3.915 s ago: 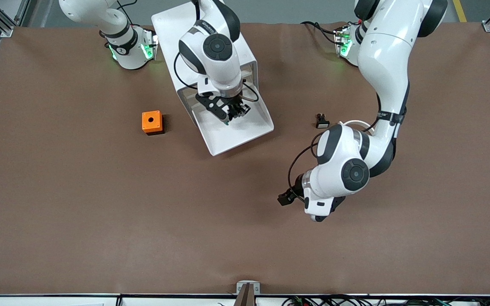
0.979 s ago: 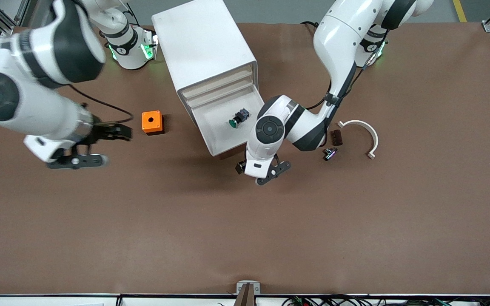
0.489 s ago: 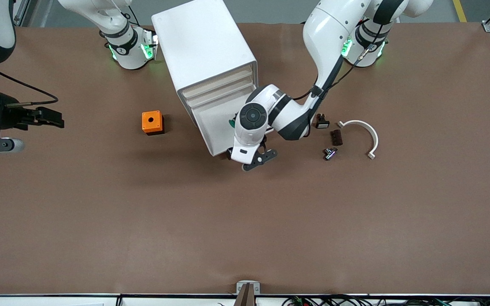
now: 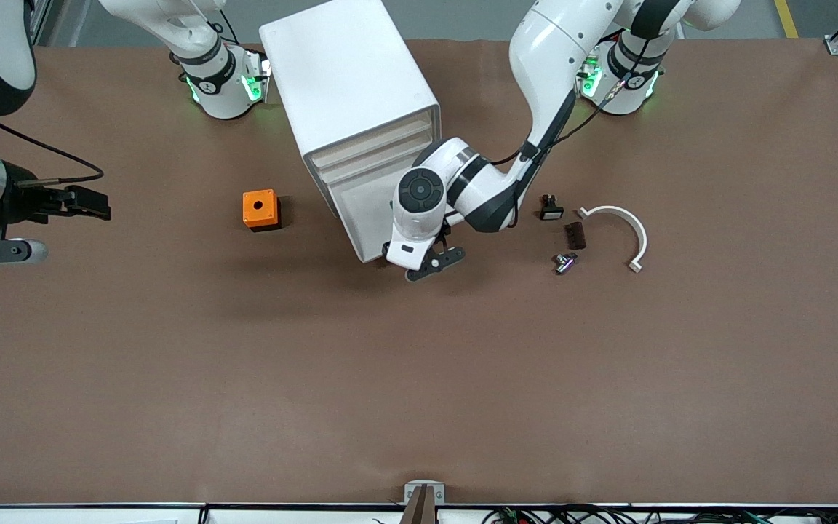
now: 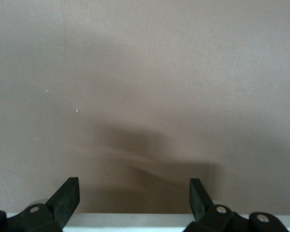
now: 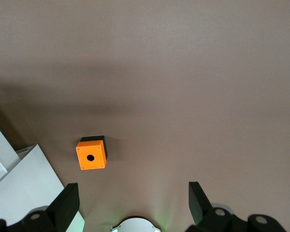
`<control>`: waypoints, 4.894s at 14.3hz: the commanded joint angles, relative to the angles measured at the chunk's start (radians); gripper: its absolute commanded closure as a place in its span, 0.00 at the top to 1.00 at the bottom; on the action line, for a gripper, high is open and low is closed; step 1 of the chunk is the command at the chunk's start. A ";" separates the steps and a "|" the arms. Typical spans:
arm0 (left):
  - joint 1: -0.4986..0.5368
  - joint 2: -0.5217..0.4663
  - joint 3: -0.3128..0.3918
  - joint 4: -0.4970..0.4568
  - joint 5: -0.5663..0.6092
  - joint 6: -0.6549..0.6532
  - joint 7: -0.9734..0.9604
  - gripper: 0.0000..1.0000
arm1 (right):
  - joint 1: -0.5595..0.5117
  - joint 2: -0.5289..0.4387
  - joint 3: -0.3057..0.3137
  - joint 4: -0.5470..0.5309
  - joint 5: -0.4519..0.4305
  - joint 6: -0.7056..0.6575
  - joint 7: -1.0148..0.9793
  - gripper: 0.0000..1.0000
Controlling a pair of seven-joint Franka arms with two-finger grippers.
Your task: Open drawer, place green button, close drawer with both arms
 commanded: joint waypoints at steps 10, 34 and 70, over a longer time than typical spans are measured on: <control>-0.009 -0.028 -0.123 -0.042 0.004 0.010 -0.008 1.00 | -0.045 -0.022 0.021 0.057 -0.006 -0.083 0.009 1.00; -0.007 -0.022 -0.186 -0.076 -0.188 0.010 -0.003 1.00 | -0.108 -0.264 0.021 -0.138 0.015 -0.007 0.004 1.00; 0.832 -0.571 -0.226 -0.278 0.033 -0.418 0.733 1.00 | -0.144 -0.390 0.019 -0.297 0.042 0.135 -0.058 1.00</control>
